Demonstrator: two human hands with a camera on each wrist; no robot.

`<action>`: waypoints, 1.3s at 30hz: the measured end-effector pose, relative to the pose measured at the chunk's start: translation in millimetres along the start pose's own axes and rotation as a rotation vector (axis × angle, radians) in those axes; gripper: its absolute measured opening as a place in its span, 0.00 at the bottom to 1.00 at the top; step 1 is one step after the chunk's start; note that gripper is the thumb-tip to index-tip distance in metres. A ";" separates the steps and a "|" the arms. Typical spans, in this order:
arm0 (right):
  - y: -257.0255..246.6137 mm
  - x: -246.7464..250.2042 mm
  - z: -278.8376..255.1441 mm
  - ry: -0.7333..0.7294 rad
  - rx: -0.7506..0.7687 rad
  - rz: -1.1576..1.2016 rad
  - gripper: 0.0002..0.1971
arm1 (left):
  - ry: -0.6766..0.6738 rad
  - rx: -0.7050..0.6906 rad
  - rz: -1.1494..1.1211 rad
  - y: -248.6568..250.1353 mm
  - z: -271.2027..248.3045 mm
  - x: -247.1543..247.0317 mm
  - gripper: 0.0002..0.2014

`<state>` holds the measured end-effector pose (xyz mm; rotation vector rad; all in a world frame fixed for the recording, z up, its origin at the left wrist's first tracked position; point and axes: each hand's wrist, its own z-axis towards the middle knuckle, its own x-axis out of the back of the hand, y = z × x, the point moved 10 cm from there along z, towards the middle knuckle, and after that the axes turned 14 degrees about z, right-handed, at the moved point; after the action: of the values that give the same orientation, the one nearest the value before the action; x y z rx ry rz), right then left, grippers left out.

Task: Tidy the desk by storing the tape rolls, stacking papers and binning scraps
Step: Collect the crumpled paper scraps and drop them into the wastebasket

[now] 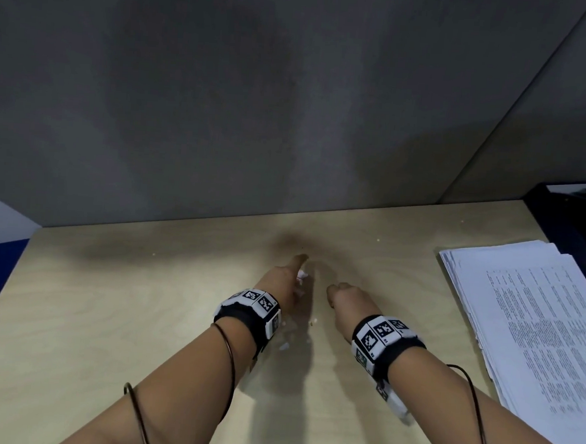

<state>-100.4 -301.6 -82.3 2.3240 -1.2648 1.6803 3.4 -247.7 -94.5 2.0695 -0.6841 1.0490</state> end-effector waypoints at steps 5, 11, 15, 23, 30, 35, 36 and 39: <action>4.1 -9.3 4.0 -0.020 -0.019 0.116 0.18 | 0.013 -0.010 0.174 -1.6 6.6 -1.9 0.15; -15.9 -27.8 7.3 -0.011 0.021 0.234 0.14 | 0.095 0.001 0.242 -10.9 4.1 1.2 0.12; -37.3 -38.6 8.0 -0.046 0.058 0.226 0.16 | 0.081 0.025 0.255 -30.8 -5.5 3.0 0.13; -68.8 -45.3 12.2 -0.078 0.095 0.161 0.15 | 0.060 0.077 0.222 -60.7 -50.4 -1.1 0.10; -48.4 -43.0 3.3 -0.019 0.019 0.300 0.15 | 0.190 0.208 -0.152 -61.5 -89.9 -11.5 0.07; -38.0 -51.1 -9.1 -0.057 0.081 0.237 0.17 | 0.127 0.204 -0.184 -45.4 -101.8 -36.3 0.12; -37.4 -52.3 -10.3 -0.054 0.090 0.227 0.15 | 0.118 0.199 -0.181 -40.6 -101.5 -41.2 0.12; -36.9 -53.5 -13.2 -0.052 0.106 0.208 0.12 | 0.107 0.201 -0.102 -29.6 -99.2 -49.8 0.11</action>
<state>-93.9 -239.1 -103.6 2.3823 -1.5106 1.7983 -47.9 -145.4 -104.7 2.1738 -0.4300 1.2016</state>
